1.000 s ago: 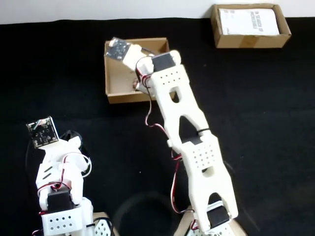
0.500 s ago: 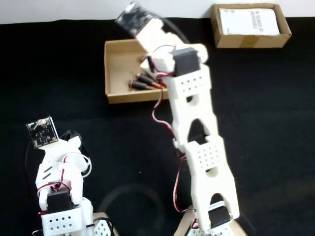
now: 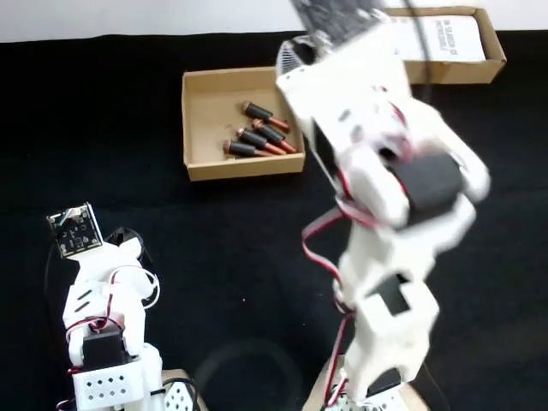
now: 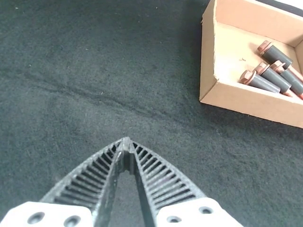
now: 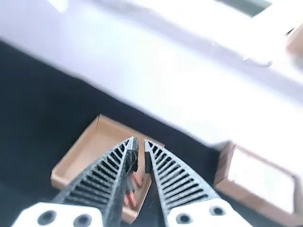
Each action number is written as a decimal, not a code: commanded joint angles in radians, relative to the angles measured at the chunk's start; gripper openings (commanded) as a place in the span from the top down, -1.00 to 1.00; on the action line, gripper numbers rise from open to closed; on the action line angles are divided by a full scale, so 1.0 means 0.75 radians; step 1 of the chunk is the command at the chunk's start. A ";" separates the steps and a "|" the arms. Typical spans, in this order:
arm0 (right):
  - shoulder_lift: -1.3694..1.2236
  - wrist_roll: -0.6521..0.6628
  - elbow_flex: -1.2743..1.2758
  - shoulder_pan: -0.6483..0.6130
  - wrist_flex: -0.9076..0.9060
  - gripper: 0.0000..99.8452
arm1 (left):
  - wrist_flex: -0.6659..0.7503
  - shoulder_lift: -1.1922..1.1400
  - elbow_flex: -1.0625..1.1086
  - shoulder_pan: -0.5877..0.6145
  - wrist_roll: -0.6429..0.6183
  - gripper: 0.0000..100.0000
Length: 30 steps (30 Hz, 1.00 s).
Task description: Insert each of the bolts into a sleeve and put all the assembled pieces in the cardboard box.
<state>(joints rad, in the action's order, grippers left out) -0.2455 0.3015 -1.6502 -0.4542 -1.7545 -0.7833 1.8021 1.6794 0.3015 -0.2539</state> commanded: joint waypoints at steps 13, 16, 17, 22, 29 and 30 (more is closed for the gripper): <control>1.494 -0.018 1.857 0.036 -0.013 0.99 | -0.078 0.007 0.021 -0.058 -0.004 0.98; 1.756 -0.074 2.266 0.073 0.066 0.99 | -0.158 0.007 0.021 -0.167 0.000 0.98; 1.836 -0.117 2.391 0.109 0.124 0.99 | -0.176 0.007 0.021 -0.199 0.000 0.98; 2.208 -0.211 3.045 0.375 0.527 0.99 | -0.262 0.007 0.021 -0.281 0.186 0.98; 2.599 -0.205 3.886 0.680 0.942 0.99 | -0.395 0.007 0.021 -0.269 0.338 0.98; 2.646 -0.205 3.984 0.699 0.973 0.99 | -0.411 0.007 0.021 -0.269 0.338 0.98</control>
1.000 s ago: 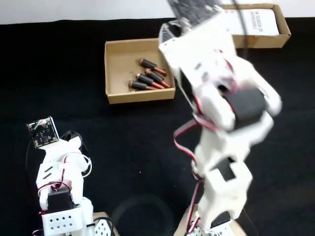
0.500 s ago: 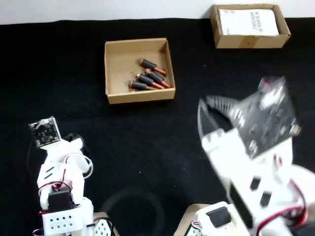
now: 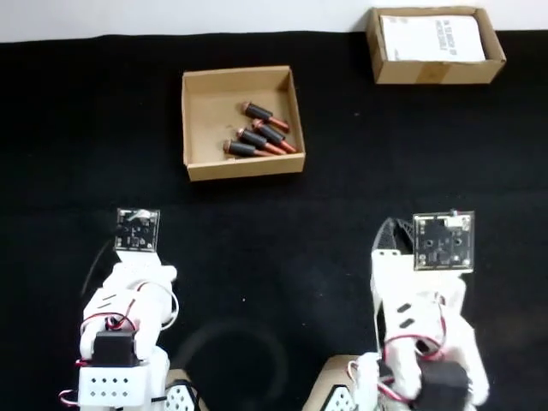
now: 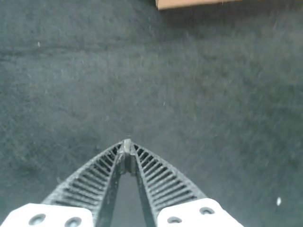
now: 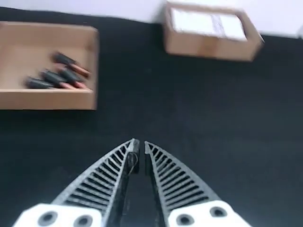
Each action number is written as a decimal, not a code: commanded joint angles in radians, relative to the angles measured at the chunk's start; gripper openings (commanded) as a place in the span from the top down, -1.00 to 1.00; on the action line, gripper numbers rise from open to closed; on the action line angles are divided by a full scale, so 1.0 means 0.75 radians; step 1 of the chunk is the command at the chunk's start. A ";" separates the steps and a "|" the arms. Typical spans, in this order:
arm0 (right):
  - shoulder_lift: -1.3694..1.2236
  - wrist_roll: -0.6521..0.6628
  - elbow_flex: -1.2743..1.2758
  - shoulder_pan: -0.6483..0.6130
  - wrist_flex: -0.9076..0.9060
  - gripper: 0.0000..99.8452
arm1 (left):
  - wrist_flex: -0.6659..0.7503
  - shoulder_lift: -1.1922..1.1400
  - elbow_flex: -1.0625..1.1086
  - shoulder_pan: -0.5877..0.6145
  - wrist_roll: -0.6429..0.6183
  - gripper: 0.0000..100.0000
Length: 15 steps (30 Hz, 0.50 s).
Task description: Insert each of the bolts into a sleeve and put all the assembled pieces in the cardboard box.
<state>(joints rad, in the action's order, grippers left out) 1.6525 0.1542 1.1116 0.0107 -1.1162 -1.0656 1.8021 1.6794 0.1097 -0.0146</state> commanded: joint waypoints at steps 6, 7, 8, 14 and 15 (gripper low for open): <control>0.240 -0.016 0.699 0.073 0.165 0.99 | -0.063 0.009 0.021 0.030 0.014 0.98; 0.236 -0.016 0.735 0.056 0.165 0.99 | -0.063 0.009 0.021 0.066 0.014 0.98; 0.232 -0.016 0.766 0.040 0.163 0.99 | -0.063 0.009 0.021 0.105 0.014 0.98; 0.232 -0.018 0.862 -0.152 0.157 0.99 | -0.194 0.009 0.021 0.242 0.016 0.98; 0.232 -0.031 0.868 -0.197 0.157 0.99 | -0.217 0.009 0.021 0.236 0.016 0.98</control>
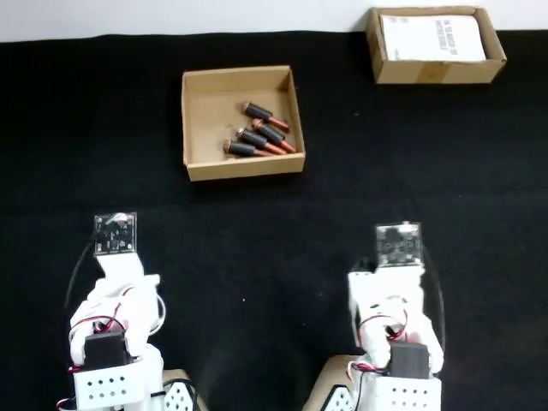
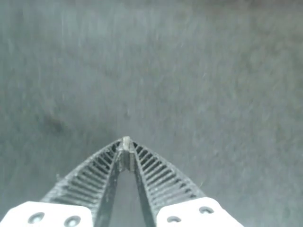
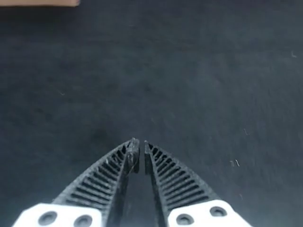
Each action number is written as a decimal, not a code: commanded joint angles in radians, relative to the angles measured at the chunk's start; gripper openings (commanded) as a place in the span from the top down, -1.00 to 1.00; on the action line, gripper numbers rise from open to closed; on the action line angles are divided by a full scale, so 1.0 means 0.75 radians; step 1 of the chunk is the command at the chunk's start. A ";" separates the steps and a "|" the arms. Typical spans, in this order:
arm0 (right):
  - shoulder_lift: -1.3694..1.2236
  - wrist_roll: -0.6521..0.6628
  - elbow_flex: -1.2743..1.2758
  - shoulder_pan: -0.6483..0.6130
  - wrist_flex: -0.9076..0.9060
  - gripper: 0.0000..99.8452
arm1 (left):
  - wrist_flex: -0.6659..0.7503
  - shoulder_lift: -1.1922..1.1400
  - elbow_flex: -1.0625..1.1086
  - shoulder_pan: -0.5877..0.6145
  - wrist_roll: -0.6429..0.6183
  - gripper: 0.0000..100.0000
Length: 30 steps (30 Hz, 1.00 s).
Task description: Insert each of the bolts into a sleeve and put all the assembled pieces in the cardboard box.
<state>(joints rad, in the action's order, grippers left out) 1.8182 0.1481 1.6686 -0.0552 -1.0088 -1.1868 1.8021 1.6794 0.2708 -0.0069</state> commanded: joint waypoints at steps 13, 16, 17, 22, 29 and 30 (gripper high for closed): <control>-0.001 -0.178 0.187 -0.306 -0.132 0.99 | -0.184 0.009 0.021 -0.050 0.006 0.98; 0.009 -0.178 0.187 -0.308 -0.287 0.99 | -0.186 0.009 0.021 -0.048 0.004 0.98; 0.013 -0.178 0.187 -0.308 -0.312 0.99 | -0.186 0.009 0.021 -0.044 0.004 0.98; 0.013 -0.172 0.187 -0.304 -0.314 0.99 | -0.186 0.009 0.021 -0.042 0.004 0.98; 0.013 -0.172 0.187 -0.304 -0.314 0.99 | -0.186 0.009 0.021 -0.042 0.004 0.98; 0.013 -0.172 0.187 -0.304 -0.314 0.99 | -0.186 0.009 0.021 -0.042 0.004 0.98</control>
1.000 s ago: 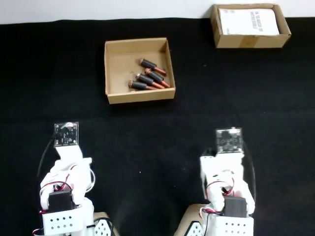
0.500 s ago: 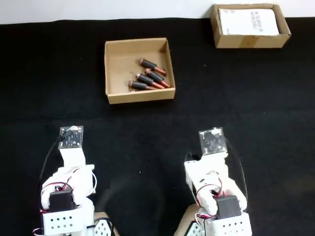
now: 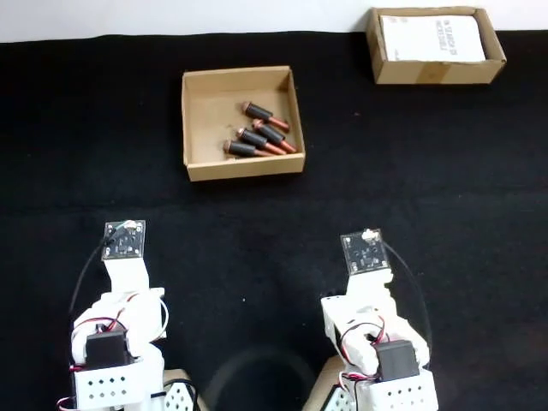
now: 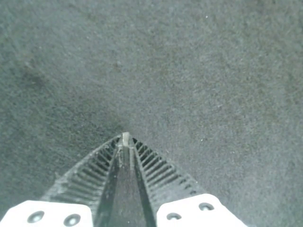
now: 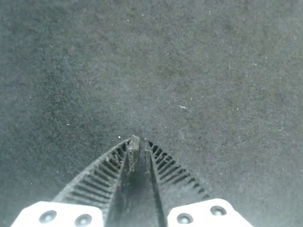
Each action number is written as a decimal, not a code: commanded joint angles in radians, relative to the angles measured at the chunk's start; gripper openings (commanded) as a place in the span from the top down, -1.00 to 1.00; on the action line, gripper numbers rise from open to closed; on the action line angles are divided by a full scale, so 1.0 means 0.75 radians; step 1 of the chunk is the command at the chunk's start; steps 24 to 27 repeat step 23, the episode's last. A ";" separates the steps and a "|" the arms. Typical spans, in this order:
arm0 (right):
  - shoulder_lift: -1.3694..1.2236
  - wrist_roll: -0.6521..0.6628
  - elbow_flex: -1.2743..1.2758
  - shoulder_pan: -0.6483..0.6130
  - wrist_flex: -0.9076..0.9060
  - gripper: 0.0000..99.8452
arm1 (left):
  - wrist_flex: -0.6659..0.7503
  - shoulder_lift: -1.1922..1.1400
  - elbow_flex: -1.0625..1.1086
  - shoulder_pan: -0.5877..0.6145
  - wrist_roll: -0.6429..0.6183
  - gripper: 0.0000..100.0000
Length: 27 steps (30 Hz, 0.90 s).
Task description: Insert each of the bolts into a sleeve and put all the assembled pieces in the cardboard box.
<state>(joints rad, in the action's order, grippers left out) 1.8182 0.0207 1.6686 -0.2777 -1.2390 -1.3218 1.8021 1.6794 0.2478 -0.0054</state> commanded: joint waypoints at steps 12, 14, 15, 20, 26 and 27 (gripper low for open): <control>0.013 -0.002 0.187 -0.007 -0.007 0.99 | -0.006 0.009 0.021 -0.017 0.002 0.98; 0.013 -0.002 0.187 -0.007 -0.007 0.99 | -0.006 0.009 0.021 -0.017 0.000 0.98; 0.013 -0.002 0.187 -0.007 -0.007 0.99 | -0.006 0.009 0.021 -0.017 0.000 0.98; 0.013 -0.002 0.187 -0.007 -0.007 0.99 | -0.006 0.009 0.021 -0.017 0.000 0.98; 0.013 -0.002 0.187 -0.007 -0.007 0.99 | -0.006 0.009 0.021 -0.017 0.000 0.98; 0.013 -0.002 0.187 -0.007 -0.007 0.99 | -0.006 0.009 0.021 -0.017 0.000 0.98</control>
